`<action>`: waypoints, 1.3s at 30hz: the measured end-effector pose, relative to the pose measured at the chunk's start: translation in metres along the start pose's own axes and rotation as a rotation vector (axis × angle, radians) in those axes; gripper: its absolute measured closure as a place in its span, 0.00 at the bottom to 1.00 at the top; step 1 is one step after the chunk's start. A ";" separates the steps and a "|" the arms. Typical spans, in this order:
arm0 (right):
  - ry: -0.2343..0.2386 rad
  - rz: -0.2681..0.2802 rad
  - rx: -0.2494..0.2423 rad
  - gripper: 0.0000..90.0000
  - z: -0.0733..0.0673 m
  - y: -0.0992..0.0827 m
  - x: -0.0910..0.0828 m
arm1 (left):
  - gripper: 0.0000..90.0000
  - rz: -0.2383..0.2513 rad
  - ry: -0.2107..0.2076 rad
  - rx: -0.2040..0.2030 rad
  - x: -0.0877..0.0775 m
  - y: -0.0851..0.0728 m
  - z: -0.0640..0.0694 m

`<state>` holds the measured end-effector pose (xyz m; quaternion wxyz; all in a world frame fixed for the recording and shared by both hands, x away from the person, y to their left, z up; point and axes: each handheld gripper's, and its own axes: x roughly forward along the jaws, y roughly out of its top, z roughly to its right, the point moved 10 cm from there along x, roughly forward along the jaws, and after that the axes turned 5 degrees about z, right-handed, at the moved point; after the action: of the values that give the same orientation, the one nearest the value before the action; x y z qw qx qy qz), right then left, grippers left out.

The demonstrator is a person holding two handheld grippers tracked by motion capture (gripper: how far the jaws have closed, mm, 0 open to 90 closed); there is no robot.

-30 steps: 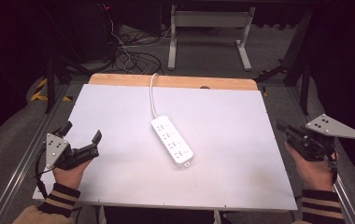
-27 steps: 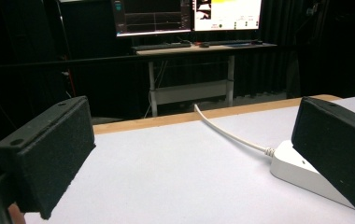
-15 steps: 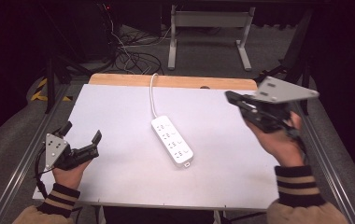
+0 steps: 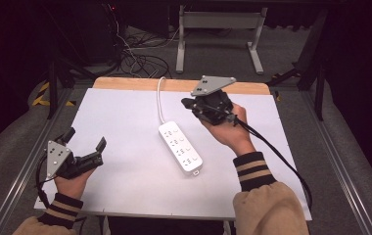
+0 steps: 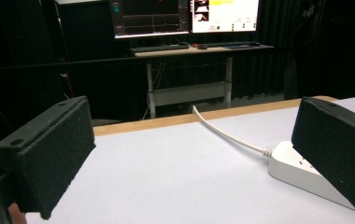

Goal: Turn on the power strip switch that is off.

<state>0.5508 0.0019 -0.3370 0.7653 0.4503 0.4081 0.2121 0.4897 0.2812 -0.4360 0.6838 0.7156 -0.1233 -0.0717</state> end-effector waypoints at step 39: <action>-0.033 -0.328 0.135 1.00 -0.010 -0.136 0.151 | 0.00 -0.014 -0.019 0.005 0.001 -0.002 0.004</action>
<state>0.6239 0.0429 -0.5217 0.7642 0.4315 0.4769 0.0491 0.4894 0.2773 -0.4382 0.6801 0.7176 -0.1248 -0.0830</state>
